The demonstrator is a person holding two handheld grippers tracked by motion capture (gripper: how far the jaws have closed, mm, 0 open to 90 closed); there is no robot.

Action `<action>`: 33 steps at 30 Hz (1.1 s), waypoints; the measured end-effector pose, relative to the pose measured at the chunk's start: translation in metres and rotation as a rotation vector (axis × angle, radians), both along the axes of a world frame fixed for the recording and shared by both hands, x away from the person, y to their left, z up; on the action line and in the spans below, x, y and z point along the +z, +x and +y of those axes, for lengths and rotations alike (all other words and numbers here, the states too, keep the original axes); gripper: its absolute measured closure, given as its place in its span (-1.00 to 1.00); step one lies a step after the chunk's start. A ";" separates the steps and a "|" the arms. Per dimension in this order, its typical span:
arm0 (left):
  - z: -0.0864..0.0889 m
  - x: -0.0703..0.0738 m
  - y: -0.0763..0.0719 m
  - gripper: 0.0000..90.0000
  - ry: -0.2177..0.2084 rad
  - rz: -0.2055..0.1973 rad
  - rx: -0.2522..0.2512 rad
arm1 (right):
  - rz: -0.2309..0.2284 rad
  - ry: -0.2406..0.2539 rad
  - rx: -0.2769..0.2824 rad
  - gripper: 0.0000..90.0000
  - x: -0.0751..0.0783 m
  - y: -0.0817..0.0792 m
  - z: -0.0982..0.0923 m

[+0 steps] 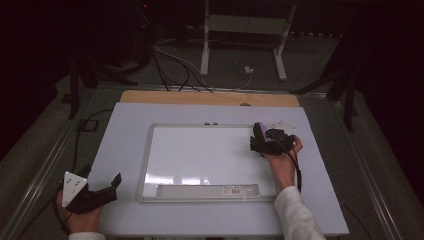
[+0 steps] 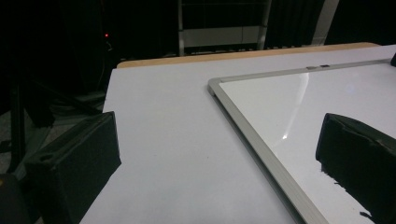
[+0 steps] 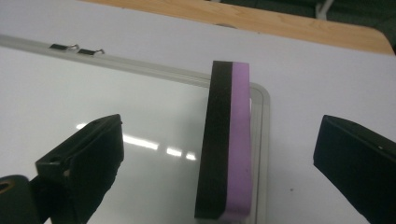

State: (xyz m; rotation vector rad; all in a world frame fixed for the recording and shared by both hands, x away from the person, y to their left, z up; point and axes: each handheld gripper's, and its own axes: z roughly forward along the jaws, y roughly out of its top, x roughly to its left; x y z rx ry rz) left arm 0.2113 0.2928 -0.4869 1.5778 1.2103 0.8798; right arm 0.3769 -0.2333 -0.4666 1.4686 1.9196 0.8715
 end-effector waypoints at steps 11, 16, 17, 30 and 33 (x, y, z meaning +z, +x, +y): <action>0.000 0.001 -0.001 -0.99 -0.006 -0.005 0.002 | -0.154 0.079 0.081 -0.95 0.012 -0.035 -0.027; 0.000 0.002 -0.001 -0.99 -0.007 -0.007 -0.001 | -0.202 0.118 0.124 -0.95 0.014 -0.055 -0.044; -0.001 0.002 -0.001 -0.99 -0.008 -0.009 -0.001 | -0.211 0.131 0.131 -0.95 0.014 -0.059 -0.047; -0.001 0.004 -0.002 -0.99 -0.014 -0.019 0.002 | -0.259 0.207 0.192 -0.95 -0.010 -0.114 -0.076; -0.001 0.004 -0.002 -0.99 -0.020 -0.025 -0.006 | -0.265 0.213 0.200 -0.95 -0.012 -0.120 -0.079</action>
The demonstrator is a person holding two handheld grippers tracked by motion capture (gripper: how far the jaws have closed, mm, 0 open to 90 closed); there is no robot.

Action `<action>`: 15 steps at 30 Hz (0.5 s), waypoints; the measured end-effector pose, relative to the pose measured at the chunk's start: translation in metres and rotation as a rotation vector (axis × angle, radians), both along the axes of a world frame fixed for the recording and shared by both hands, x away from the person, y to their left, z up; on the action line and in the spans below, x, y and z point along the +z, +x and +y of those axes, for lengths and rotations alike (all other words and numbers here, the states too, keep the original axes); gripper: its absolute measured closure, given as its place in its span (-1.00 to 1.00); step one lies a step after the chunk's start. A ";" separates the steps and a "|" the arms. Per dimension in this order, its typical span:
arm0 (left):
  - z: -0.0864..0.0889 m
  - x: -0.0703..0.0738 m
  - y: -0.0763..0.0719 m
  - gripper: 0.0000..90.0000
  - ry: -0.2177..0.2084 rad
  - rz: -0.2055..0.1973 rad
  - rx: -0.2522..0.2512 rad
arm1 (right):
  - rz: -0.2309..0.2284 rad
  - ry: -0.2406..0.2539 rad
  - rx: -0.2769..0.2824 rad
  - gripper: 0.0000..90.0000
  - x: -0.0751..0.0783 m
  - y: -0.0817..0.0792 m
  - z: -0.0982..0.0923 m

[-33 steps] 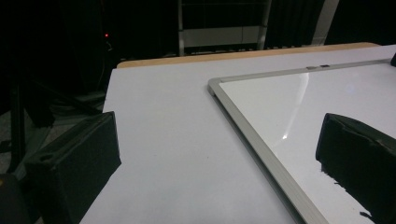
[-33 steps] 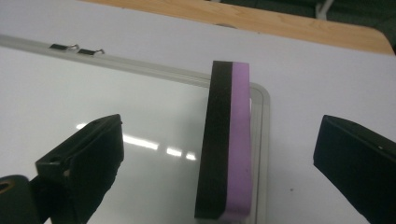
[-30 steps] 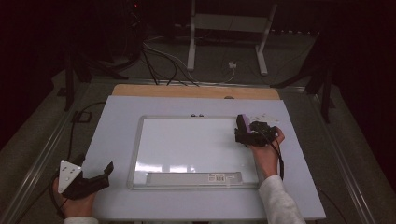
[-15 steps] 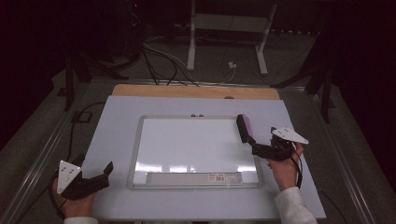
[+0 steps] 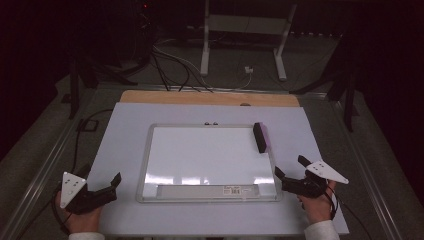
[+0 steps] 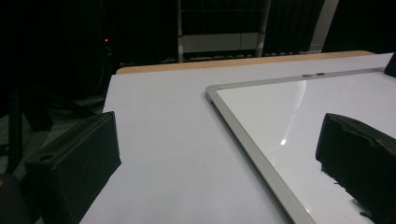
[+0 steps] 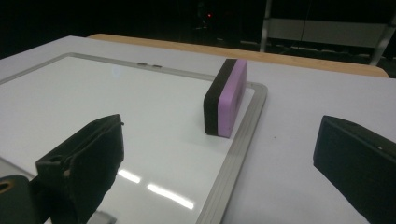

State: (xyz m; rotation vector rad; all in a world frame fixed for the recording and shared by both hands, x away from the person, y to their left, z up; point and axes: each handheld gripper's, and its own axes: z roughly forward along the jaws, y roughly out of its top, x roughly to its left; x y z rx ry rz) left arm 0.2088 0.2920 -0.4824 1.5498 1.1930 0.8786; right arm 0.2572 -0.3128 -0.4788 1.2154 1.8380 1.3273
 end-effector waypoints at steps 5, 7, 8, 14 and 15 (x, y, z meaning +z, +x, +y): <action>0.001 0.000 0.000 -0.99 -0.017 -0.006 -0.003 | -0.021 0.007 0.015 -0.95 -0.004 -0.010 -0.006; 0.000 0.000 0.000 -0.99 -0.016 -0.006 -0.005 | -0.025 0.003 0.020 -0.95 -0.006 -0.012 -0.008; 0.000 0.000 0.000 -0.99 -0.018 -0.007 -0.006 | -0.025 0.003 0.019 -0.95 -0.007 -0.013 -0.009; -0.001 0.002 0.000 -0.99 -0.021 -0.011 -0.014 | -0.029 -0.004 0.025 -0.95 -0.009 -0.017 -0.013; -0.001 0.002 0.000 -0.99 -0.021 -0.011 -0.016 | -0.031 -0.011 0.023 -0.95 -0.009 -0.017 -0.013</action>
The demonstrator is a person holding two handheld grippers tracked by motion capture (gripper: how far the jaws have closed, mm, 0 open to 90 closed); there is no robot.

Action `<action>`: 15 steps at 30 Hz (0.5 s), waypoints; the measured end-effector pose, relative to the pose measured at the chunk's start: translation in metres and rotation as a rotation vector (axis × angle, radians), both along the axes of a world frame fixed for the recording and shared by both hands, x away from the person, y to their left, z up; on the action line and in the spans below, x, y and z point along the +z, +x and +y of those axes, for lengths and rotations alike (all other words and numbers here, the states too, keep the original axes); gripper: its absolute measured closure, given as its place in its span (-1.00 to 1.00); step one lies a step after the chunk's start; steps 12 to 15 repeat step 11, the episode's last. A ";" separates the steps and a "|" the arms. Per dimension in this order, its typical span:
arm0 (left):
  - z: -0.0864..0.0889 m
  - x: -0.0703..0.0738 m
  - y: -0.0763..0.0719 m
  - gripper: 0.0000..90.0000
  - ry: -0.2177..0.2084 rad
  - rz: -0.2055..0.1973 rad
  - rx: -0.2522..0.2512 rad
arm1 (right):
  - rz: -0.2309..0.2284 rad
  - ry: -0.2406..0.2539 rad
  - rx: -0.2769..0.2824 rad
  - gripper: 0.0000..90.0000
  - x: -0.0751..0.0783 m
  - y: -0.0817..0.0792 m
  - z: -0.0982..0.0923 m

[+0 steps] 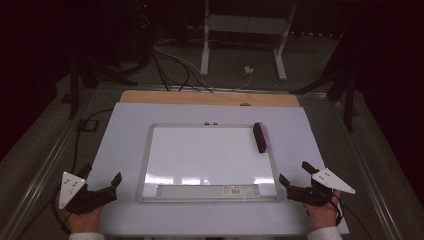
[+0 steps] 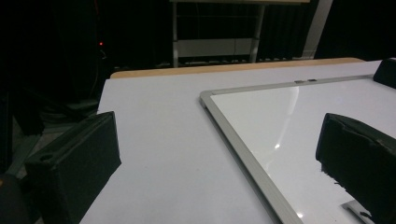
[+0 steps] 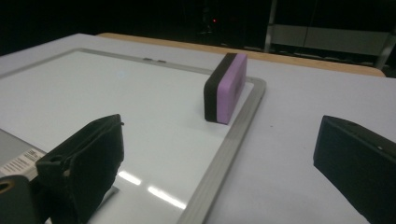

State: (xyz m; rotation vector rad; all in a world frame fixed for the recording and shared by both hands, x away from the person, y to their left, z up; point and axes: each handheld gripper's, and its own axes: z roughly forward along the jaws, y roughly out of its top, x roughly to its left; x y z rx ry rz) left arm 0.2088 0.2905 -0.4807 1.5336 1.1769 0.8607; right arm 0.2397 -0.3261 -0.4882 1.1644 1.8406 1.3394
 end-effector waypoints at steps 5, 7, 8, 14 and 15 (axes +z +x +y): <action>0.000 0.000 0.000 -0.99 0.006 0.003 0.001 | -0.010 -0.027 -0.001 -0.95 -0.001 -0.001 -0.001; 0.000 -0.001 0.001 -0.99 0.007 0.006 0.004 | -0.009 -0.025 -0.002 -0.95 -0.002 -0.001 -0.001; 0.000 -0.001 0.001 -0.99 0.006 0.008 0.006 | -0.009 -0.027 -0.002 -0.95 -0.002 0.000 -0.002; 0.000 -0.001 0.001 -0.99 0.008 0.012 0.012 | -0.005 -0.026 -0.009 -0.95 -0.003 0.000 -0.003; 0.000 -0.001 0.001 -0.99 0.008 0.012 0.012 | -0.005 -0.026 -0.009 -0.95 -0.003 0.000 -0.003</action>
